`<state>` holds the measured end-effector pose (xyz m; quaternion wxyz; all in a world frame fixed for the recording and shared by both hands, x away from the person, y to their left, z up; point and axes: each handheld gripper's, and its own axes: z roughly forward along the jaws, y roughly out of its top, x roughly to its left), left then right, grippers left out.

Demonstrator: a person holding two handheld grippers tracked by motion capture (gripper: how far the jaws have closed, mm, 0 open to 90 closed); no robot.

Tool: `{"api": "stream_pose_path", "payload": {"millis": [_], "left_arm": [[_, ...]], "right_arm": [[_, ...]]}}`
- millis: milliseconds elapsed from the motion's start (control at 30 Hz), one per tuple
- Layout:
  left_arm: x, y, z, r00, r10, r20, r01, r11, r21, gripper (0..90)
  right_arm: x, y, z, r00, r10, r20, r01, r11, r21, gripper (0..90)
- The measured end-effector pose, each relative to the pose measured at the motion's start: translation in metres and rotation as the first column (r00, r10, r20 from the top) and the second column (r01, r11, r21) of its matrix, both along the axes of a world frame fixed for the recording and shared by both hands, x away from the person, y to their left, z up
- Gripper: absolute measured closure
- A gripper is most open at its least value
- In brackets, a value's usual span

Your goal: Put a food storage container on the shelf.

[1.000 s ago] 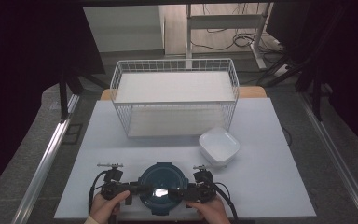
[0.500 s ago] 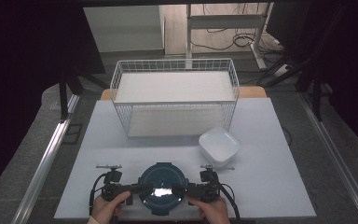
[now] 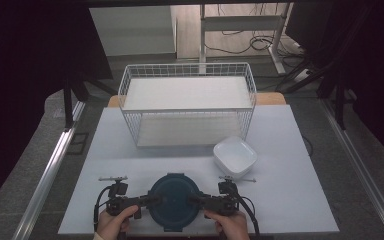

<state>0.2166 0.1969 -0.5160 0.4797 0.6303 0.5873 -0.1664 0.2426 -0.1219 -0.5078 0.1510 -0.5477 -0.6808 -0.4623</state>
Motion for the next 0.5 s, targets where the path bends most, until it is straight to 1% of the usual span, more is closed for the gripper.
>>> {"api": "stream_pose_path", "payload": {"millis": [233, 400, 500], "left_arm": [[-0.0013, -0.002, 0.0024, 1.0, -0.002, 0.008, 0.002, 1.0, 0.008, 39.7], [-0.0021, -0.0044, 0.0035, 0.9999, -0.012, 0.009, 0.012, 0.9999, -0.005, 40.1], [-0.0025, -0.0052, 0.0049, 0.9998, -0.012, 0.014, 0.012, 0.9999, -0.005, 40.1]], "right_arm": [[0.0003, -0.002, 0.0019, 0.9999, -0.009, 0.006, 0.009, 1.0, 0.007, 38.7], [0.0004, -0.0045, 0.0079, 0.9992, -0.015, 0.037, 0.015, 1.0, 0.001, 39.8], [0.0006, -0.0063, 0.0097, 0.9988, -0.015, 0.046, 0.015, 1.0, 0.005, 40.3]]}}
